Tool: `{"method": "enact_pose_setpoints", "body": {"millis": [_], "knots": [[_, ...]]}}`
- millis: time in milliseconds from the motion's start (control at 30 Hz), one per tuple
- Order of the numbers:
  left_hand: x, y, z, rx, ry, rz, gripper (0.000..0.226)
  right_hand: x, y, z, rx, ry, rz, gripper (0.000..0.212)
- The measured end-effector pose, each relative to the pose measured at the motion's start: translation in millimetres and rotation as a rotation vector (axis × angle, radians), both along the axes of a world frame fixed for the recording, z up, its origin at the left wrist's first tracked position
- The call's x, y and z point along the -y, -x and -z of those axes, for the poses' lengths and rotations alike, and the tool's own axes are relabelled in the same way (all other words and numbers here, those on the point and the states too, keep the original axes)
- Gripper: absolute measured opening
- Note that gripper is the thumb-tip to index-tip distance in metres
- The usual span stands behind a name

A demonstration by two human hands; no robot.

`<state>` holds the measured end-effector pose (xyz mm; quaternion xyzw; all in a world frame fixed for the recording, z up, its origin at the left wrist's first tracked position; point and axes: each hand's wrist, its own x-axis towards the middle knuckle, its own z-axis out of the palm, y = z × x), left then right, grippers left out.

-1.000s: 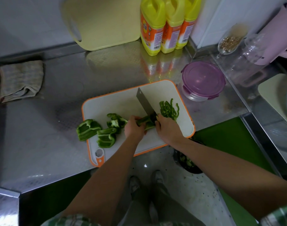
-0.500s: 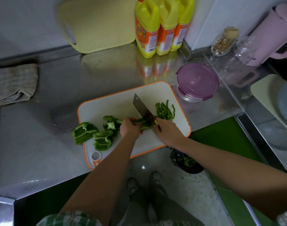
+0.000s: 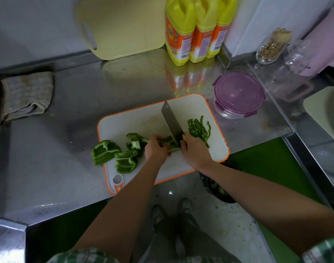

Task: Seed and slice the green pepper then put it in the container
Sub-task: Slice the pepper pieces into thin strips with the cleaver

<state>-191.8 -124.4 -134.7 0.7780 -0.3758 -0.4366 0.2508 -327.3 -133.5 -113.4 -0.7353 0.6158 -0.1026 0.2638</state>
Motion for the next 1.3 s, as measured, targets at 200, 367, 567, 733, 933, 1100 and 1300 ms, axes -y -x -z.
{"method": "enact_pose_setpoints", "body": {"millis": [200,367,567,733,933,1100,1300], "knots": [[2,0,-3,0.043,-0.021,-0.031,0.023,2,13,-13,0.052,-0.011,-0.078,0.014],[3,3,-2,0.017,-0.031,-0.061,0.023,-1,19,-16,0.022,-0.079,-0.144,0.014],[3,3,-3,0.032,-0.053,-0.065,0.023,-3,18,-11,-0.025,-0.082,-0.165,0.016],[4,3,-1,0.052,-0.054,-0.051,0.028,-7,14,1,-0.099,-0.086,-0.138,0.021],[-1,3,-4,0.017,-0.004,-0.04,0.022,-9,8,3,-0.159,-0.047,-0.137,0.02],[-8,2,-7,0.004,0.09,0.041,0.018,-9,7,0,-0.069,-0.057,-0.052,0.018],[-9,6,-9,-0.032,0.058,-0.069,0.022,6,4,-11,-0.051,-0.035,-0.004,0.016]]}}
